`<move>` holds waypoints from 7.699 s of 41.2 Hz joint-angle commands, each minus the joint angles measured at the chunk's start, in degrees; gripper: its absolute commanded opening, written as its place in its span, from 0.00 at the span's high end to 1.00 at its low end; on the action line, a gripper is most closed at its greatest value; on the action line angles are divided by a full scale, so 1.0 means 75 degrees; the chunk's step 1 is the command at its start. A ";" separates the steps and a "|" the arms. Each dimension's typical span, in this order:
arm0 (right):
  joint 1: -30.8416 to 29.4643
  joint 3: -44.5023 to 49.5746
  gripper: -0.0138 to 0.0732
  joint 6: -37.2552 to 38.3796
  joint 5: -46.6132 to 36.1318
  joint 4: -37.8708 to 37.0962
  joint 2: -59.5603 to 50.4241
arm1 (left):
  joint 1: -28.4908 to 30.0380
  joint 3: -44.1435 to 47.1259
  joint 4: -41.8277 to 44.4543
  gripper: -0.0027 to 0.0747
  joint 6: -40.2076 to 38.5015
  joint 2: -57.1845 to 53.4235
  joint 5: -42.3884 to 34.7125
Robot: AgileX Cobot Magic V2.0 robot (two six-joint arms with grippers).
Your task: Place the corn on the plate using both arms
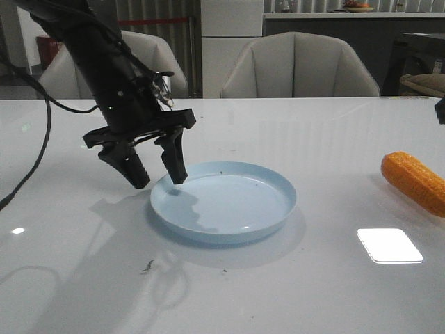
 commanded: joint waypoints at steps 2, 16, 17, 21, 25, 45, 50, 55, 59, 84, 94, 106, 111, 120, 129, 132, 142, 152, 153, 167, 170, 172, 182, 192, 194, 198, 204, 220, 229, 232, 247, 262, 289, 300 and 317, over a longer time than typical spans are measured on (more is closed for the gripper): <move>-0.0029 -0.0283 0.29 -0.0040 -0.0658 0.0018 -0.0123 | 0.0048 -0.0905 -0.0169 0.33 0.0030 -0.0538 0.0521; -0.0029 -0.0283 0.29 -0.0040 -0.0792 0.0018 -0.0123 | 0.0428 -0.3132 0.0298 0.33 0.0030 -0.1516 0.0760; -0.0029 -0.0283 0.29 -0.0040 -0.0792 0.0018 -0.0123 | 0.0440 -0.3189 0.0443 0.33 0.0030 -0.1640 0.0760; -0.0029 -0.0283 0.29 -0.0040 -0.0792 0.0018 -0.0123 | 0.0440 -0.3258 0.1453 0.33 0.0019 -0.2336 0.0852; -0.0029 -0.0283 0.29 -0.0040 -0.0792 0.0018 -0.0123 | 0.0440 -0.3146 0.1831 0.33 0.0013 -0.3124 0.1061; -0.0092 -0.0366 0.29 -0.0040 -0.0551 -0.0690 -0.0108 | 0.0477 0.2933 0.3323 0.33 -0.0742 -0.6882 -0.1889; -0.0581 -0.0865 0.28 -0.0040 -0.0299 -0.0726 0.0087 | 0.0857 0.4399 0.3449 0.33 -0.1205 -0.7730 -0.2463; -0.1186 -0.1690 0.21 -0.0040 0.0332 -0.1008 0.0609 | 0.1283 0.5463 0.3433 0.33 -0.1207 -0.8486 -0.2607; -0.1443 -0.2454 0.16 -0.0040 0.0843 -0.1220 0.1194 | 0.1473 0.6230 0.3483 0.33 -0.1207 -0.8965 -0.2750; -0.0805 -0.4423 0.16 -0.0056 0.1637 -0.1228 0.4199 | 0.1642 0.7767 0.3385 0.33 -0.1207 -1.0136 -0.3707; -0.0449 -0.4423 0.16 -0.0253 0.1543 -0.1228 0.4713 | 0.1642 0.7767 0.3385 0.33 -0.1207 -1.0136 -0.3779; -0.0456 -0.4423 0.16 -0.0260 0.1596 -0.1235 0.5154 | 0.1642 0.7767 0.3385 0.33 -0.1207 -1.0136 -0.3835; -0.0456 -0.4423 0.24 -0.0260 0.1589 -0.1235 0.5216 | 0.1642 0.7767 0.3385 0.33 -0.1207 -1.0136 -0.3835; -0.0456 -0.4423 0.58 -0.0260 0.1613 -0.1228 0.5305 | 0.1642 0.7767 0.3385 0.33 -0.1207 -1.0136 -0.3835; -0.0362 -0.5170 0.59 -0.0260 0.2396 -0.0866 0.5287 | 0.1642 0.7767 0.3325 0.33 -0.1207 -1.0136 -0.3835; -0.0135 -0.5755 0.59 -0.0260 0.2842 -0.0697 0.5287 | 0.1642 0.7767 0.3139 0.33 -0.1207 -1.0136 -0.3852; 0.1104 -0.6759 0.59 -0.0260 0.3143 -0.0676 0.5287 | 0.1642 0.7767 0.3122 0.33 -0.1207 -1.0136 -0.4132; 0.2523 -0.6781 0.59 -0.0260 0.2889 -0.0676 0.5534 | 0.1642 0.7767 0.3105 0.33 -0.1207 -1.0136 -0.4274; 0.2615 -0.6781 0.59 -0.0260 0.2889 -0.0676 0.5589 | 0.1642 0.7767 0.3105 0.33 -0.1207 -1.0136 -0.4274; 0.3309 -0.6790 0.45 -0.0253 0.2407 -0.0676 0.6309 | 0.1642 0.7767 0.3105 0.33 -0.1207 -1.0136 -0.4274; 0.3326 -0.6790 0.32 -0.0253 0.2292 -0.0676 0.6392 | 0.1642 0.7767 0.3105 0.33 -0.1207 -1.0136 -0.4274; 0.3326 -0.6790 0.25 -0.0253 0.2184 -0.0676 0.6430 | 0.1642 0.7767 0.3105 0.33 -0.1207 -1.0136 -0.4274; 0.3326 -0.7213 0.18 -0.0246 0.2691 -0.0652 0.6363 | 0.1642 0.7767 0.3105 0.33 -0.1207 -1.0136 -0.4274; 0.2986 -0.7945 0.18 -0.0248 0.3307 -0.0719 0.5197 | 0.1642 0.7767 0.3105 0.33 -0.1207 -1.0136 -0.4274; 0.2814 -0.7945 0.18 -0.0248 0.3355 -0.0719 0.4852 | 0.1642 0.7767 0.3105 0.33 -0.1207 -1.0136 -0.4289; 0.2188 -0.7653 0.18 -0.0244 0.3451 -0.0682 0.4022 | 0.1642 0.7767 0.3105 0.33 -0.1207 -1.0136 -0.4382; 0.1190 -0.6156 0.18 -0.0238 0.3076 -0.0637 0.2591 | 0.1642 0.7767 0.3158 0.33 -0.1207 -1.0136 -0.4522; -0.0726 -0.1427 0.18 -0.0238 0.2087 -0.0630 -0.0448 | 0.1642 0.7767 0.3237 0.33 -0.1207 -1.0136 -0.4645; -0.0726 -0.1123 0.18 -0.0238 0.2321 -0.0612 -0.1089 | 0.1642 0.7767 0.3237 0.34 -0.1207 -1.0136 -0.4678; -0.0726 -0.1123 0.18 -0.0238 0.2325 -0.0612 -0.1089 | 0.1642 0.7767 0.3237 0.39 -0.1207 -1.0136 -0.4678; -0.0726 -0.1123 0.18 -0.0238 0.2325 -0.0612 -0.1089 | 0.1642 0.7767 0.3237 0.85 -0.1207 -1.0136 -0.4678; -0.0726 -0.1123 0.18 -0.0238 0.2325 -0.0612 -0.1089 | 0.1642 0.7767 0.3237 0.85 -0.1207 -1.0136 -0.4695; -0.0726 -0.1123 0.18 -0.0238 0.2342 -0.0612 -0.1089 | 0.2340 1.2785 0.3240 0.85 -0.1207 -1.4706 -1.0646; -0.0726 -0.1123 0.18 -0.0238 0.2353 -0.0612 -0.1089 | 0.2477 1.3854 0.3240 0.85 -0.1207 -1.7132 -0.9896; -0.0726 -0.1123 0.18 -0.0238 0.2376 -0.0612 -0.1088 | 0.2477 1.3862 0.3244 0.85 -0.1207 -1.7088 -0.8750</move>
